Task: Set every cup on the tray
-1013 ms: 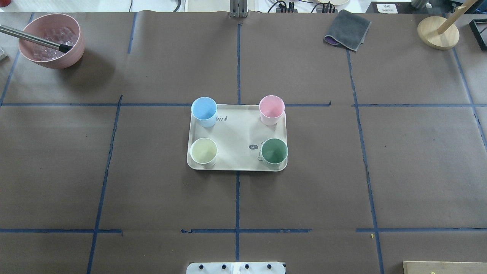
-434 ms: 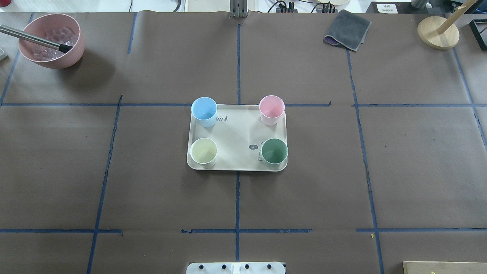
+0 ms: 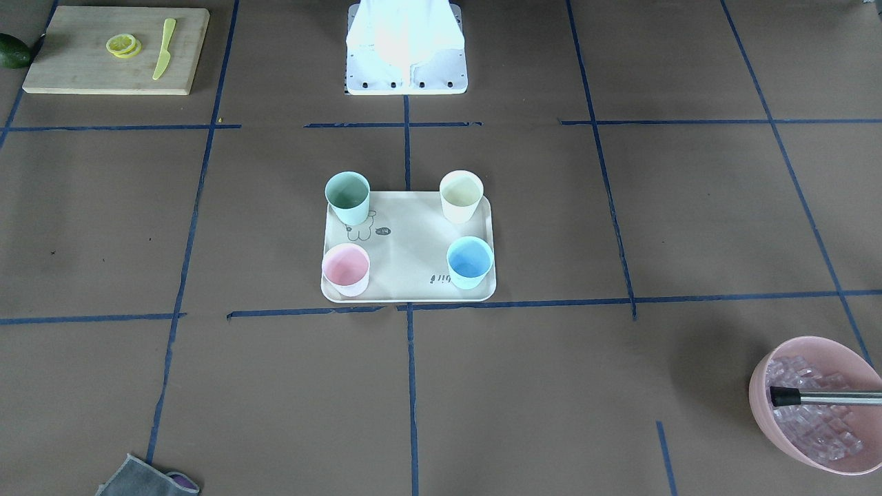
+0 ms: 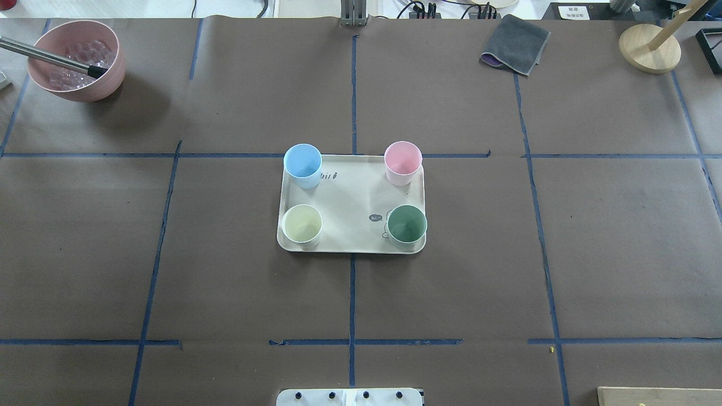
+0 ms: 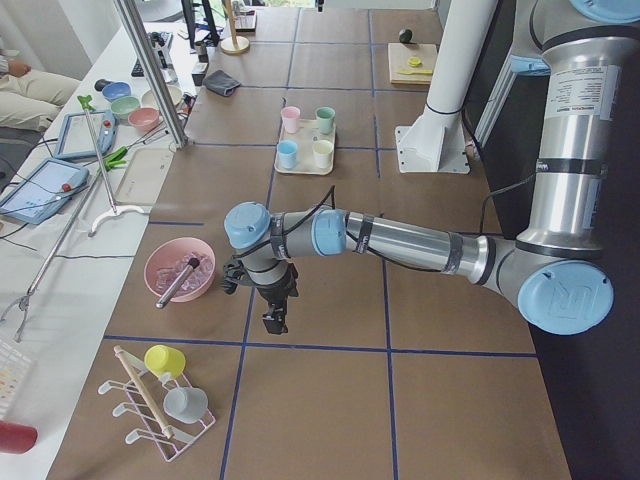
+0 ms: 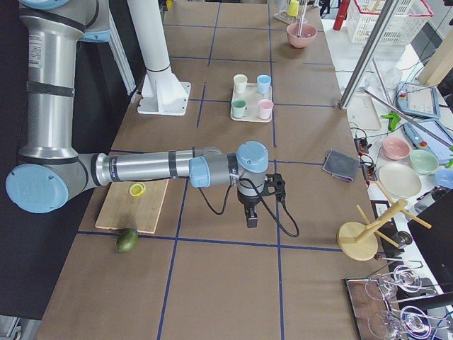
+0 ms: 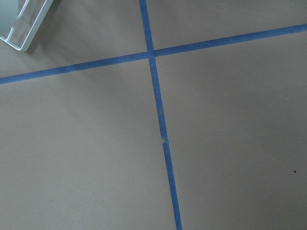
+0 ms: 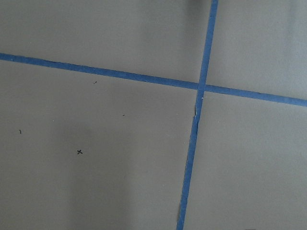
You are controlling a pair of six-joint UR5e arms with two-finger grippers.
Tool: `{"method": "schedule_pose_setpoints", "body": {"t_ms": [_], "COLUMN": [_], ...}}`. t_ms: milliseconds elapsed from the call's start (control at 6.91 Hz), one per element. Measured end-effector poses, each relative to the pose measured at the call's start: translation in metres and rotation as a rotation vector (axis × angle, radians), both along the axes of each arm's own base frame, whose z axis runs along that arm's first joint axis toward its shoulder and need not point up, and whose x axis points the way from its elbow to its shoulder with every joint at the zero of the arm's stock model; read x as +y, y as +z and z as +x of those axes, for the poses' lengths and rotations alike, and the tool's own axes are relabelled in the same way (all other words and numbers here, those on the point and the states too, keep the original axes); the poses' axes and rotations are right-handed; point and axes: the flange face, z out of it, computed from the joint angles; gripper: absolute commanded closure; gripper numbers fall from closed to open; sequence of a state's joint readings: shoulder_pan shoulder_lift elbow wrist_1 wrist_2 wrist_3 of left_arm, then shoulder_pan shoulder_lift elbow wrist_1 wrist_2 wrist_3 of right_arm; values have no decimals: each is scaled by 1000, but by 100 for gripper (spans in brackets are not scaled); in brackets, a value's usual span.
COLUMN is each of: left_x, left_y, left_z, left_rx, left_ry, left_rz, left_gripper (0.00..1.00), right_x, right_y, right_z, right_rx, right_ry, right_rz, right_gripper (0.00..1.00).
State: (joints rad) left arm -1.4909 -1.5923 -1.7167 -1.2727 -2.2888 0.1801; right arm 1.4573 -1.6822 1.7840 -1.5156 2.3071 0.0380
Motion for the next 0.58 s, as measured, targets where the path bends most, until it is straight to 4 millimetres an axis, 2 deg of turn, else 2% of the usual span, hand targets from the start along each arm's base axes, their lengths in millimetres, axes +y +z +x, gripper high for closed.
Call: {"method": "schedule_pose_setpoints", "body": {"t_ms": [289, 579], "left_x": [14, 18], "left_y": [13, 8], "left_z": [-4, -4], "left_rx": [3, -4], "left_ry": [-5, -8], "left_rz": [-9, 9], "left_gripper": [0, 0], "right_x": [0, 0], "right_y": [0, 0], "right_z": [0, 0], "right_rx": [0, 0], "right_ry": [0, 0], "right_rz": [0, 0], "right_gripper": [0, 0]}}
